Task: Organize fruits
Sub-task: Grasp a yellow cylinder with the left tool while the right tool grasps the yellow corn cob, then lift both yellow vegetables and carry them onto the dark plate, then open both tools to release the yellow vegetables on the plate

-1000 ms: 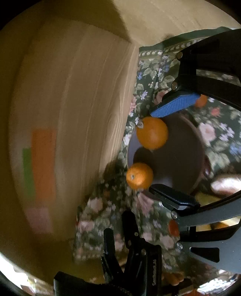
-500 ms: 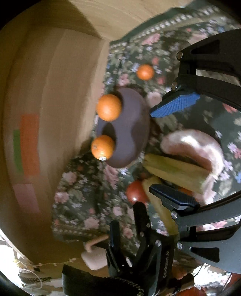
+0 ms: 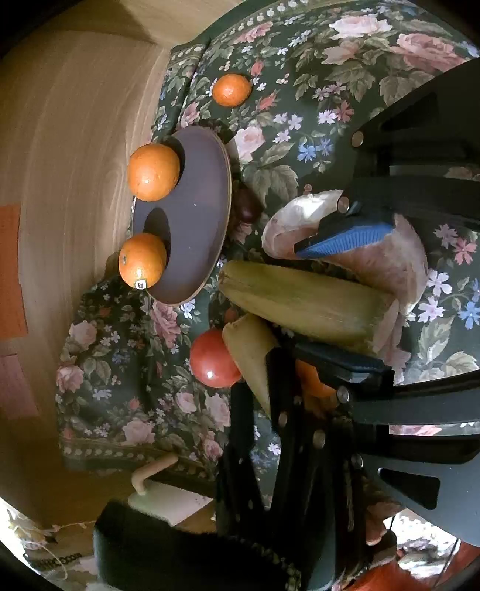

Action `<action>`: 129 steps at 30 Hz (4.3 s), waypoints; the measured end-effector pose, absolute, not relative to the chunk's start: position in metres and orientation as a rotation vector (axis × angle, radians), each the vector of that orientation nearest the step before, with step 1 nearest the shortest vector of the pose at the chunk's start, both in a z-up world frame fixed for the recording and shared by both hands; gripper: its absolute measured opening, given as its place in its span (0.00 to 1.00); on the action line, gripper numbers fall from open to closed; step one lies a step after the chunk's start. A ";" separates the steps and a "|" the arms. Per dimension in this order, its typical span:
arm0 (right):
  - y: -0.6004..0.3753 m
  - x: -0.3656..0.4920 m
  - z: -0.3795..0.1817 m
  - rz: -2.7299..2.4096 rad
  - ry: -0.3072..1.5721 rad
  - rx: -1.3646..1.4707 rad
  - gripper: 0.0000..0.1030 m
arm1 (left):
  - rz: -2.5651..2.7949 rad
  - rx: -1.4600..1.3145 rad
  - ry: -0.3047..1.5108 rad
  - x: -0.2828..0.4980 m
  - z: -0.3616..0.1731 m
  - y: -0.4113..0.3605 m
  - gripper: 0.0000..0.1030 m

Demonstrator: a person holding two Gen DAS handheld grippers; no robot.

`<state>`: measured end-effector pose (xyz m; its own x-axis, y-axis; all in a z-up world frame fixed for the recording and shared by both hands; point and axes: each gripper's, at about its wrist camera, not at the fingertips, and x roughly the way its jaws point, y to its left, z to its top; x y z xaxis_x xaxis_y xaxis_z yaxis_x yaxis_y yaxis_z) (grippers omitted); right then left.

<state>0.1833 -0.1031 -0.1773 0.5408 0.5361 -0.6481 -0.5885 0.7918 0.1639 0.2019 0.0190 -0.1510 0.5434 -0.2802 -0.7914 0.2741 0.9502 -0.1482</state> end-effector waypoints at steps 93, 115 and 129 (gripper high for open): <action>-0.107 0.307 -0.129 0.652 0.576 -0.100 0.32 | -0.293 -0.048 0.755 0.325 -0.087 0.012 0.35; -0.124 0.320 -0.141 0.616 0.612 -0.110 0.38 | -0.268 0.017 0.766 0.358 -0.098 -0.005 0.47; -0.148 0.290 -0.140 0.574 0.589 -0.081 0.50 | -0.244 0.055 0.722 0.327 -0.079 0.001 0.57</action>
<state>0.2900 -0.1477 -0.1402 0.6806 0.4880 -0.5465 -0.5330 0.8415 0.0877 0.3268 0.0005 -0.0788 0.7233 -0.2024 -0.6602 0.2403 0.9701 -0.0342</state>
